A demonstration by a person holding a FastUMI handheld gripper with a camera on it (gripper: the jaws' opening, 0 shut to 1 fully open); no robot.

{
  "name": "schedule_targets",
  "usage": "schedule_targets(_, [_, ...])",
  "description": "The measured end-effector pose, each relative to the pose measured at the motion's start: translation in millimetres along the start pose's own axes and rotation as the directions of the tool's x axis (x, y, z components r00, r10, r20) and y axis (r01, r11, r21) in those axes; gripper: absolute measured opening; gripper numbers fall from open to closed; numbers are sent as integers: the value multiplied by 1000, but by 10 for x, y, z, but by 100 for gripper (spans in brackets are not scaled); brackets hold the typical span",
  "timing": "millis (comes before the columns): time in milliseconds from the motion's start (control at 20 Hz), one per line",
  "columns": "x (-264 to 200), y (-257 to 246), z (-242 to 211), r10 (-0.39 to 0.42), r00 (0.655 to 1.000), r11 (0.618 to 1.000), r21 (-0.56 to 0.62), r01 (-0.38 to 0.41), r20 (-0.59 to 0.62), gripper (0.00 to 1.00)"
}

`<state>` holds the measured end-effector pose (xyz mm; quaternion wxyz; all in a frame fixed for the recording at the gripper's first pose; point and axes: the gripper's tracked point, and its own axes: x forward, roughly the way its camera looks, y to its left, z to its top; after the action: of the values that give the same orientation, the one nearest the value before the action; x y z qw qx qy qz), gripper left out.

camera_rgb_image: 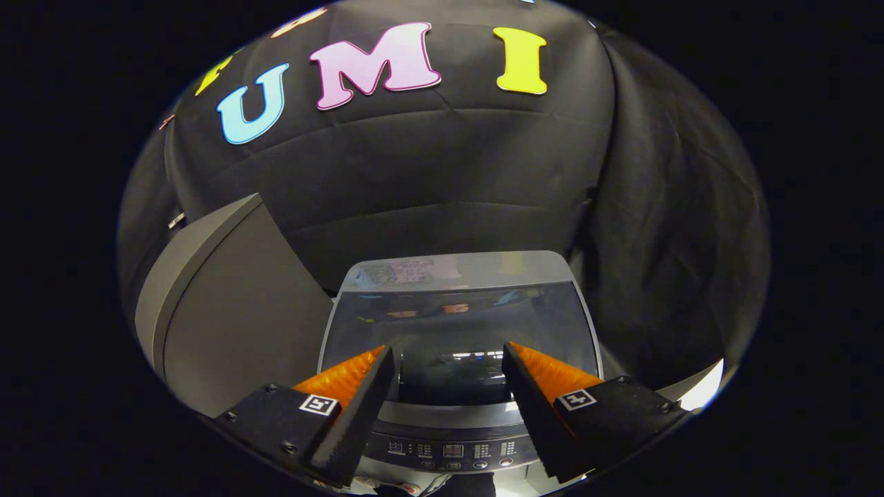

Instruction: Put the clothes into the washing machine and then close the washing machine lid.

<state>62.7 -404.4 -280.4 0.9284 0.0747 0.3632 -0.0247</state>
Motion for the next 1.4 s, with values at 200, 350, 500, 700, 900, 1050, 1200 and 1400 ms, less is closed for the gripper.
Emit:
schedule_targets(200, [-83, 161, 144, 16, 999, 1000, -14, -15, 35, 99])
schedule_targets(350, [-157, 300, 399, 36, 994, 998, -56, -31, 100, 99])
schedule_targets(500, [-276, 493, 636, 48, 986, 997, -71, -37, 159, 99])
schedule_targets(700, [-738, 872, 1166, 76, 949, 996, -58, -61, 306, 99])
schedule_targets(900, [-1416, 1169, 1716, 95, 862, 995, -57, -77, 497, 99])
schedule_targets(1050, [-1758, 1330, 1953, 99, 798, 995, -64, -75, 594, 98])
schedule_targets(1200, [-1974, 1379, 1939, 84, 775, 996, -81, -42, 626, 98])
schedule_targets(1400, [-2188, 1437, 1901, 53, 752, 998, -65, -14, 657, 98])
